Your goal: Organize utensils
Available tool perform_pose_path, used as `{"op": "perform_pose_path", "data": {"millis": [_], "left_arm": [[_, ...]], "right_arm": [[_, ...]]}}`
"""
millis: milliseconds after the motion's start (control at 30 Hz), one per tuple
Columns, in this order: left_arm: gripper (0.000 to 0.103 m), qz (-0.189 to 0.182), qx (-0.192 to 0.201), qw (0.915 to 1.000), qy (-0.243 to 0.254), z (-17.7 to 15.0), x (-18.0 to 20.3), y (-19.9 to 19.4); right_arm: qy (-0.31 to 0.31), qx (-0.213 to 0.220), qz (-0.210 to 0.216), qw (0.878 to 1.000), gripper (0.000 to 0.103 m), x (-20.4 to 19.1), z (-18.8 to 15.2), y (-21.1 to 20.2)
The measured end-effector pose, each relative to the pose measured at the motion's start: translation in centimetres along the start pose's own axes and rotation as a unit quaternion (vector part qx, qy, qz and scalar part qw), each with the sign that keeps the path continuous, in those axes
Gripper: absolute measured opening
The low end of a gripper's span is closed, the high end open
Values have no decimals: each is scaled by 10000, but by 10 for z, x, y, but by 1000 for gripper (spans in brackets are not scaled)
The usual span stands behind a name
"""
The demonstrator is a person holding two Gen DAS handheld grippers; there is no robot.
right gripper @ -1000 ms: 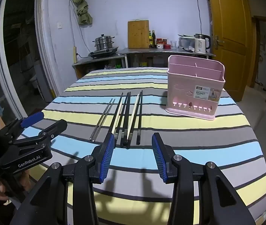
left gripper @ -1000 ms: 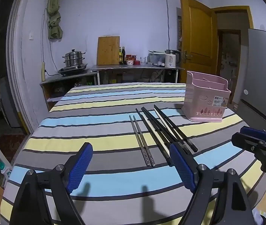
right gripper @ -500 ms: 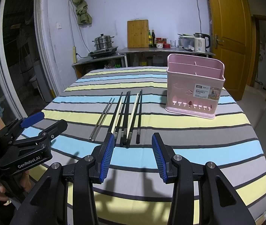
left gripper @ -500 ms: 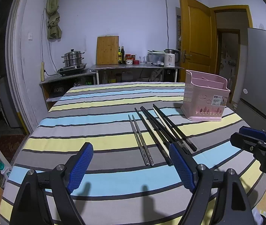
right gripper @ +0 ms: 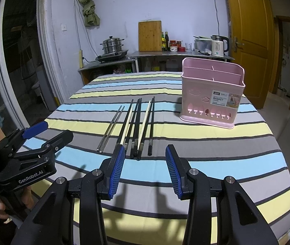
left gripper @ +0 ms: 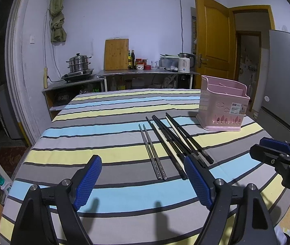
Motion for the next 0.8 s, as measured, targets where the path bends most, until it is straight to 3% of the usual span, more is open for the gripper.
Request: {"op": "perform_pose_path", "data": {"millis": [800], "left_arm": [[83,-42,-19,10000,30,0,4,0]], "right_arm": [[2,-15,-4,10000,43,0,0,1]]}}
Point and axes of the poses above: each gripper's, at about its wrist camera, not at the fingertips, and y roughly the way its jaws point, x to its right, z to its top, the point moved 3 cm from there along y, roughly the way its jaws point, and after that the axes turned 3 degrees about x, right-handed, at the moved point
